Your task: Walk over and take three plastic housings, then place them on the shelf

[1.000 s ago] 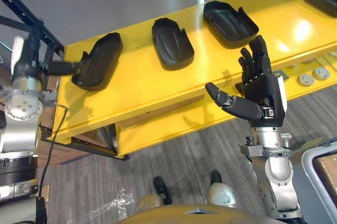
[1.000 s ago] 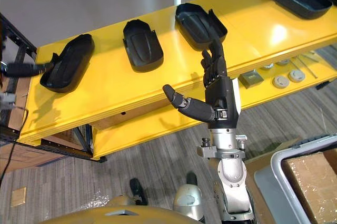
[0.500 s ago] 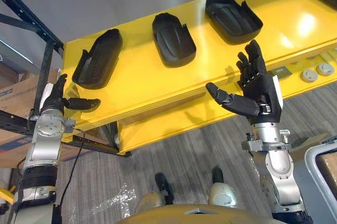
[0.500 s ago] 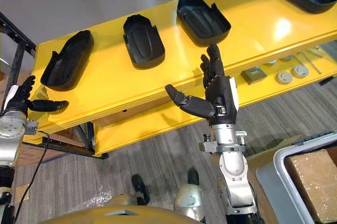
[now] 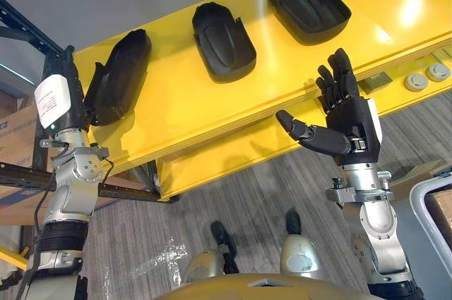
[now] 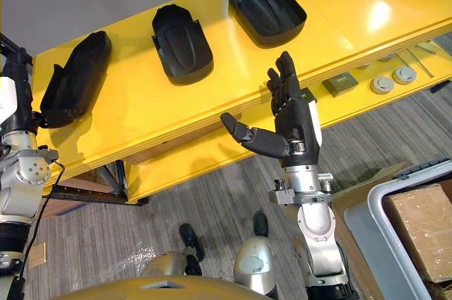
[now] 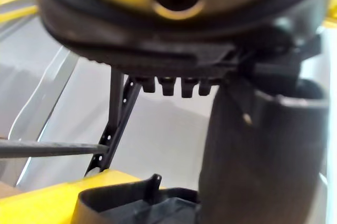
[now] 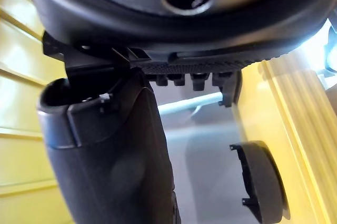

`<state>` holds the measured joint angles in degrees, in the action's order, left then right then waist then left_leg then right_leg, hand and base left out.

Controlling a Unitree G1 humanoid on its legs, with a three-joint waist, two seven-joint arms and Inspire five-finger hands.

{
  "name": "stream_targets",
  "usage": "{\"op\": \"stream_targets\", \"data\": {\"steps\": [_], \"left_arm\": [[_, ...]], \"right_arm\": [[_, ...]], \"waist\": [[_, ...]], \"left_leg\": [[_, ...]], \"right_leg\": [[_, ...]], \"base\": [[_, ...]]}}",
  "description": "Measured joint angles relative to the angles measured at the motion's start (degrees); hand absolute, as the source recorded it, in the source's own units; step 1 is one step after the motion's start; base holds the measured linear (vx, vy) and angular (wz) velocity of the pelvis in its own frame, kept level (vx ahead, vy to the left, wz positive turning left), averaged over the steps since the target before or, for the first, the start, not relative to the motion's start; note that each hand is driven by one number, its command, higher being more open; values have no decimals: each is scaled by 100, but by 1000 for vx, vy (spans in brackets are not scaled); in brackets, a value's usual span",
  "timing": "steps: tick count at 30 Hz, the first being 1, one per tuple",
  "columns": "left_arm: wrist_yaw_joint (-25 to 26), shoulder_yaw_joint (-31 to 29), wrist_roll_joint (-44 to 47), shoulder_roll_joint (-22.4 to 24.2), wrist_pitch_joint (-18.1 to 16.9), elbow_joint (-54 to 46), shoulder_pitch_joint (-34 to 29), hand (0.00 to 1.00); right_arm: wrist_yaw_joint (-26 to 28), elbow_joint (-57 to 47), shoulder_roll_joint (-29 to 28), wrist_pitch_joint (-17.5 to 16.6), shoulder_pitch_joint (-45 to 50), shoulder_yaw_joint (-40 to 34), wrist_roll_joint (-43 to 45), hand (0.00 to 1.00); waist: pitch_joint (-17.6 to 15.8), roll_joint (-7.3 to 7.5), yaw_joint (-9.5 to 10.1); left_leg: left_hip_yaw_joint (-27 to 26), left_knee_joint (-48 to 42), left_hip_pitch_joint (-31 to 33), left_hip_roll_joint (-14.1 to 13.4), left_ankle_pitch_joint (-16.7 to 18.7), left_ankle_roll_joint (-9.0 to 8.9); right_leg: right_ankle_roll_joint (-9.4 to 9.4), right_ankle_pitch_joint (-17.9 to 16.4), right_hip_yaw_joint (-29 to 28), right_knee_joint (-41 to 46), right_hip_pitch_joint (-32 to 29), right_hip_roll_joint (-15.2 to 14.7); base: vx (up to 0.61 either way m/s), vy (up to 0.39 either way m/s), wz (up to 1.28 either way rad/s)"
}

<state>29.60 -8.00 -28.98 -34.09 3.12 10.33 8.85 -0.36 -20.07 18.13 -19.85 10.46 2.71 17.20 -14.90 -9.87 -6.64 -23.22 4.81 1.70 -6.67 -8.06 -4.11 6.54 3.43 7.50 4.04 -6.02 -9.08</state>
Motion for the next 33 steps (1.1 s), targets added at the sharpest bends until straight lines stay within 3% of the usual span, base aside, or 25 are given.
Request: {"op": "stream_targets", "data": {"steps": [3,5,12,16,17,19,24,33], "left_arm": [[-4,34,-368,0,71,-2,-47,100],[-318,32,-504,-1,90,-4,-52,100],[-1983,60,-169,-56,-62,-134,-270,100],[-3238,12,449,-278,-169,-222,-442,100],[-3492,-17,463,-341,-168,-277,-454,0],[-3847,-41,523,-450,-174,-401,-455,0],[-4182,-156,659,-528,-151,-309,-368,0],[-3955,18,839,-531,-233,474,27,0]], "right_arm": [[2,2,0,-1,-7,3,1,100],[3,4,10,-1,-5,0,2,100],[75,3,17,36,-12,-102,5,100],[263,3,23,83,-11,-232,7,100],[291,2,23,112,-12,-264,8,100],[385,-7,25,182,-16,-350,15,100],[509,-16,32,224,-16,-383,150,100],[624,-91,197,224,-18,-413,252,100]], "waist": [[-7,7,9],[-16,12,12],[-59,-14,13],[-113,-94,-7],[-116,-102,-7],[-127,-126,-1],[-121,-174,-65],[-104,-198,-153]], "left_leg": [[10,0,-1,8,3,-4],[24,0,-1,13,4,-6],[48,0,-27,41,11,-10],[52,-1,-36,59,10,-9],[44,-1,-45,59,10,-9],[37,-1,-59,60,9,-8],[12,-1,-126,46,43,-55],[-68,1,-120,24,52,-68]], "right_leg": [[2,-17,13,5,3,-40],[8,-26,24,15,5,-58],[45,-89,25,87,10,-97],[46,-89,21,88,16,-107],[47,-88,13,90,20,-107],[47,-85,5,96,26,-109],[48,-92,-11,98,78,-124],[49,-91,-87,129,16,-84]], "base": [[7,0,1],[4,4,2],[3,2,1],[5,2,-1],[24,6,-3],[0,0,0],[13,5,-3],[2,-1,-4]]}}
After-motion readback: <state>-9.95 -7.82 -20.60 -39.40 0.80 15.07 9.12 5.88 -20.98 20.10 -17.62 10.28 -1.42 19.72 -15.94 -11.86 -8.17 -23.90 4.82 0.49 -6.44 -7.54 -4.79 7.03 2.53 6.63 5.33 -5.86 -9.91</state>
